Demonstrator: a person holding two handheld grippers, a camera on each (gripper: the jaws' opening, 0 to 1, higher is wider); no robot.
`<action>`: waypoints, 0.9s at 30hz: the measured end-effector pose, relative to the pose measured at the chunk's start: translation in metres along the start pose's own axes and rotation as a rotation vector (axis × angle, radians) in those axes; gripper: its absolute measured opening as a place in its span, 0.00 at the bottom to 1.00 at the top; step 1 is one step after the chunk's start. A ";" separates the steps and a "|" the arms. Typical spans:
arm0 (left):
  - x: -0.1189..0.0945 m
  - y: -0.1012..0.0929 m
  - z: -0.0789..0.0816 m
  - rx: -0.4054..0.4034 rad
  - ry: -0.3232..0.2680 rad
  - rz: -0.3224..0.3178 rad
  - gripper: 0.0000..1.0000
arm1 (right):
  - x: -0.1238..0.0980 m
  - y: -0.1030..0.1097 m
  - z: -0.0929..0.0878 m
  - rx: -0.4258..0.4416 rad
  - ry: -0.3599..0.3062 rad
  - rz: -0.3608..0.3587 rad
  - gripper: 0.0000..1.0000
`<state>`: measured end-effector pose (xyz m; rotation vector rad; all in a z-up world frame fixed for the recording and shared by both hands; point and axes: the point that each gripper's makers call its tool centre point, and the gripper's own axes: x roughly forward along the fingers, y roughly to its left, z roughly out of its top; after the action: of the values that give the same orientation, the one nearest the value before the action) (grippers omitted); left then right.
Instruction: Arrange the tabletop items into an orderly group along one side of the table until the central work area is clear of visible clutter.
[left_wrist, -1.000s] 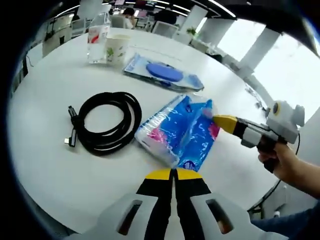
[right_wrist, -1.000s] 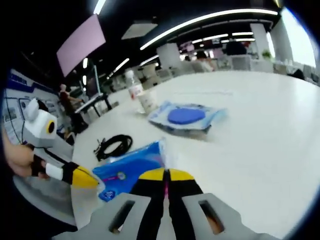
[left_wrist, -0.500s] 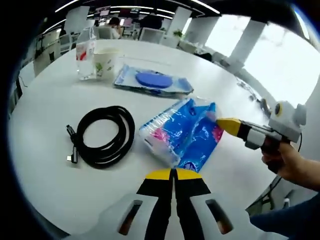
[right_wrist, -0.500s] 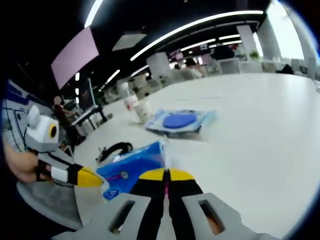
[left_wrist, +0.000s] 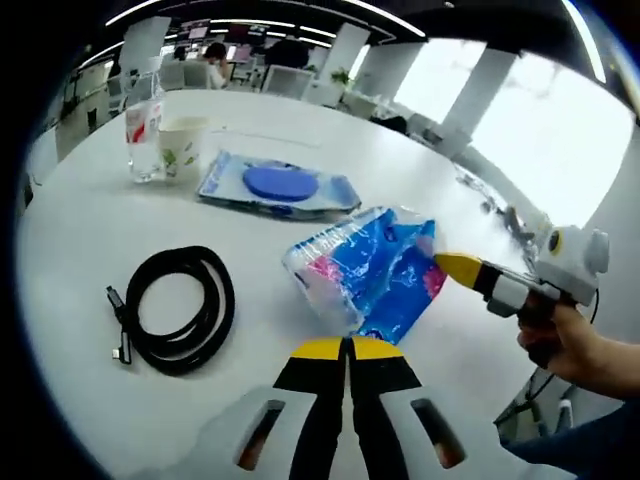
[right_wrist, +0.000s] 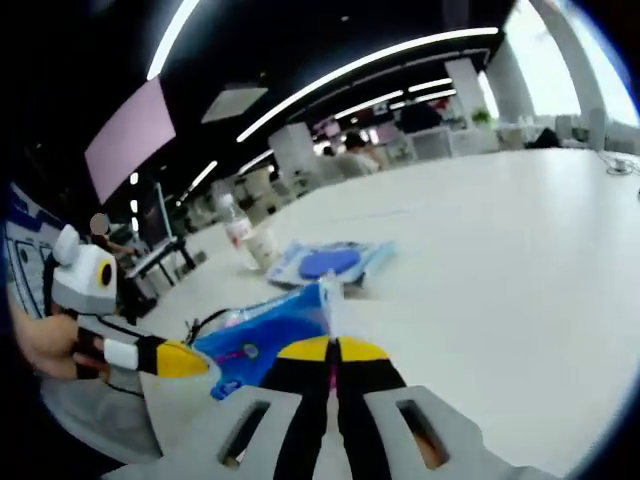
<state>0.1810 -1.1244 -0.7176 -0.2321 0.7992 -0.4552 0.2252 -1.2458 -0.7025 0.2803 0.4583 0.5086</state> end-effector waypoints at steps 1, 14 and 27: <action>0.002 -0.003 0.003 0.014 -0.002 -0.003 0.00 | -0.002 -0.004 0.001 0.004 -0.004 -0.007 0.00; 0.024 -0.024 0.032 0.074 -0.022 -0.047 0.00 | -0.017 -0.030 0.020 0.052 -0.073 -0.080 0.00; 0.043 -0.037 0.060 0.100 -0.024 -0.078 0.00 | -0.023 -0.051 0.026 0.105 -0.111 -0.140 0.00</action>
<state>0.2402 -1.1755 -0.6904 -0.1764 0.7441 -0.5636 0.2405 -1.3045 -0.6909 0.3726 0.3939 0.3313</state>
